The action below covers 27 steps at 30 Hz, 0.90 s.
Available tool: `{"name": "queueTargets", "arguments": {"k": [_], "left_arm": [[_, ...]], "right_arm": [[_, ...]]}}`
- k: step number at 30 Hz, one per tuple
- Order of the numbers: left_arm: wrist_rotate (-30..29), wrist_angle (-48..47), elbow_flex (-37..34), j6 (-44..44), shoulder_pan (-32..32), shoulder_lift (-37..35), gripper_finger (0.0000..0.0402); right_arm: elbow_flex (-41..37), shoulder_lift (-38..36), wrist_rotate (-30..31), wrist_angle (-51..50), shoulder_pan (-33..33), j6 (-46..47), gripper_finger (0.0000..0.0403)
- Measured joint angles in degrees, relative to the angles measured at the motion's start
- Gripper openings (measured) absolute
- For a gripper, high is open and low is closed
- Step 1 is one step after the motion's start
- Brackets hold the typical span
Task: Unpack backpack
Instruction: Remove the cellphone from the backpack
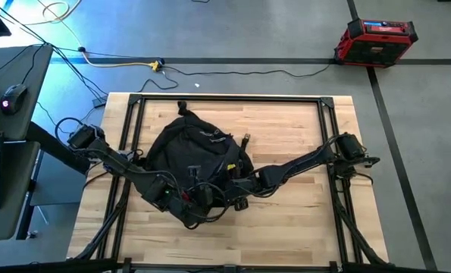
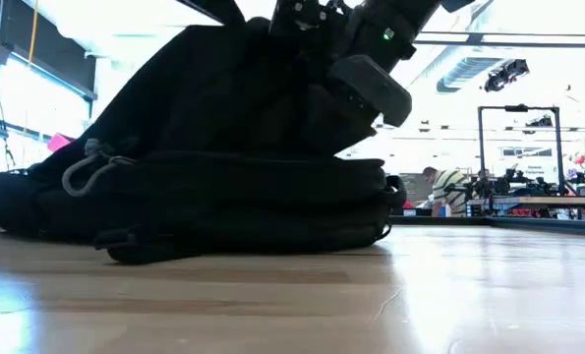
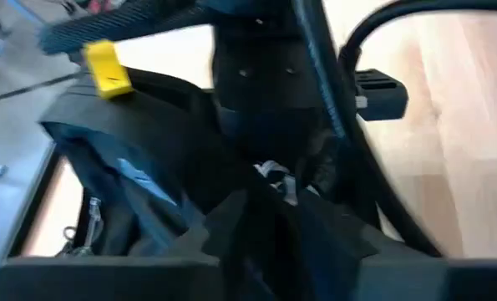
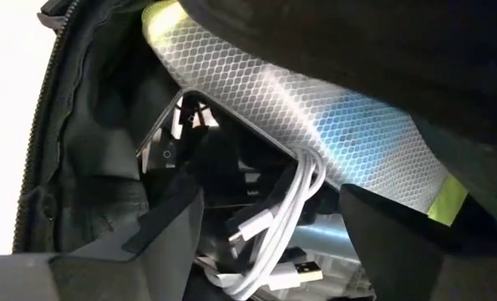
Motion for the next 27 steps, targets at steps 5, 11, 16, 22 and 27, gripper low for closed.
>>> {"name": "queueTargets", "arguments": {"k": [5, 11, 16, 22, 27], "left_arm": [[6.8, 0.0, 0.0, -1.4, 2.5, 3.0, 0.0201], [5.3, -2.2, 0.0, -5.0, 5.0, 5.8, 0.0229], [-2.2, -7.4, 0.0, -7.9, 5.0, 6.1, 0.0196], [-9.8, -23.9, 0.0, -17.4, 5.0, 6.1, 0.0048], [-15.6, -31.4, 0.1, -23.7, 2.8, 6.1, 0.0008]], "right_arm": [[0.0, 0.0, 0.4, -0.5, 0.1, 0.3, 0.0271], [0.1, -0.1, 0.9, -1.8, 0.1, 1.4, 0.0271], [0.2, -0.3, 1.9, -3.0, 0.5, 1.6, 0.0271], [0.4, -0.6, 4.2, -2.9, 2.8, 1.6, 0.027], [0.4, -0.6, 4.9, -4.9, 5.9, 2.3, 0.027]]}}
